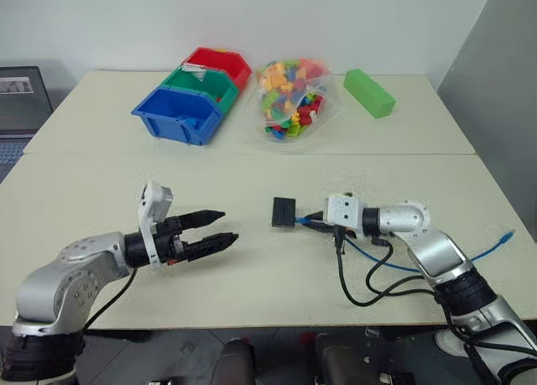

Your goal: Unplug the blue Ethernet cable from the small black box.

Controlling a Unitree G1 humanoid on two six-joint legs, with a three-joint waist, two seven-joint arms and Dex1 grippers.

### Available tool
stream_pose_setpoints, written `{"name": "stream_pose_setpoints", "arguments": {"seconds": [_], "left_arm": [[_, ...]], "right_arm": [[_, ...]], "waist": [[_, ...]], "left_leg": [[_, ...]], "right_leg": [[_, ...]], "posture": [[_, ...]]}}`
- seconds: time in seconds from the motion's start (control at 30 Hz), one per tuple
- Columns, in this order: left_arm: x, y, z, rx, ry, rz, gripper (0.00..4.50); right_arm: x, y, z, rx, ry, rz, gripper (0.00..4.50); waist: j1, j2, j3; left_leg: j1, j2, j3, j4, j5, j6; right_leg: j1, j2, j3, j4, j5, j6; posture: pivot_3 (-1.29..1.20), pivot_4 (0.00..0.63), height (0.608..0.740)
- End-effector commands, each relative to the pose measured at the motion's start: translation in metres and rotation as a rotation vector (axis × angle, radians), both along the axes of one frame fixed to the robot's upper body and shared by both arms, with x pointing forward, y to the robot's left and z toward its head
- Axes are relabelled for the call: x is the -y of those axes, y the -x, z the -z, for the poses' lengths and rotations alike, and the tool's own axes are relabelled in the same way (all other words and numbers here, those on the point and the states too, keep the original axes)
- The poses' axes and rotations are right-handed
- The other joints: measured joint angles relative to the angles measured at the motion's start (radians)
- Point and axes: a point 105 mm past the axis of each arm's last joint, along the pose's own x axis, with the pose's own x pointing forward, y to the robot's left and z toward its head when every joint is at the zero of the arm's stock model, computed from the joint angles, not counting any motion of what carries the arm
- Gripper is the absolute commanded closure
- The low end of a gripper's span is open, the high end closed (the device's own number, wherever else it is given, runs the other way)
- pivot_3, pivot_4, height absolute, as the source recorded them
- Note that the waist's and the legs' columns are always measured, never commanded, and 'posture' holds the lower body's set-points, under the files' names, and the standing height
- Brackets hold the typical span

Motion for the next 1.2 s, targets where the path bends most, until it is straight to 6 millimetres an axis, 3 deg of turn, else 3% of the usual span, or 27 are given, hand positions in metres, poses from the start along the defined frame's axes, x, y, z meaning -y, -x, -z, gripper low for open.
{"name": "stream_pose_setpoints", "arguments": {"seconds": [0.03, 0.27, 0.47, 1.03, 1.2], "left_arm": [[0.004, -0.006, -0.012, -0.040, 0.095, -0.003, 0.00], [0.018, -0.016, -0.023, -0.059, 0.184, -0.002, 0.00], [0.028, -0.013, -0.026, -0.084, 0.223, 0.042, 0.00], [0.033, -0.013, -0.030, -0.106, 0.243, 0.066, 3.57], [0.035, -0.013, -0.029, -0.108, 0.242, 0.070, 3.72]], "right_arm": [[-0.015, 0.012, -0.025, 0.224, 0.013, -0.132, 4.43], [-0.028, 0.023, -0.038, 0.304, -0.010, -0.202, 4.43], [-0.030, 0.025, -0.042, 0.331, -0.001, -0.214, 4.43], [-0.034, 0.025, -0.047, 0.355, -0.019, -0.215, 4.44], [-0.035, 0.026, -0.046, 0.362, -0.011, -0.218, 4.44]], "waist": [[0.000, 0.000, 0.000], [0.005, 0.000, 0.000], [0.004, 0.000, 0.000], [0.005, 0.000, 0.000], [0.005, 0.000, 0.000]], "left_leg": [[0.000, 0.000, 0.000, 0.000, 0.000, 0.000], [-0.001, 0.000, 0.000, 0.000, 0.000, 0.000], [0.000, 0.000, 0.000, 0.000, 0.000, 0.000], [0.000, 0.000, -0.001, 0.001, 0.000, 0.000], [0.000, 0.000, -0.001, 0.001, 0.000, 0.000]], "right_leg": [[0.000, 0.000, 0.000, 0.000, 0.000, 0.000], [0.000, -0.001, 0.000, 0.000, 0.003, -0.005], [0.000, -0.001, 0.000, 0.001, 0.003, -0.005], [0.000, -0.001, 0.000, 0.001, 0.003, -0.005], [0.000, -0.001, 0.000, 0.001, 0.003, -0.005]], "posture": [[0.00, 0.150, 0.740], [0.00, 0.150, 0.740], [0.00, 0.150, 0.740], [0.00, 0.150, 0.740], [0.00, 0.150, 0.740]]}}
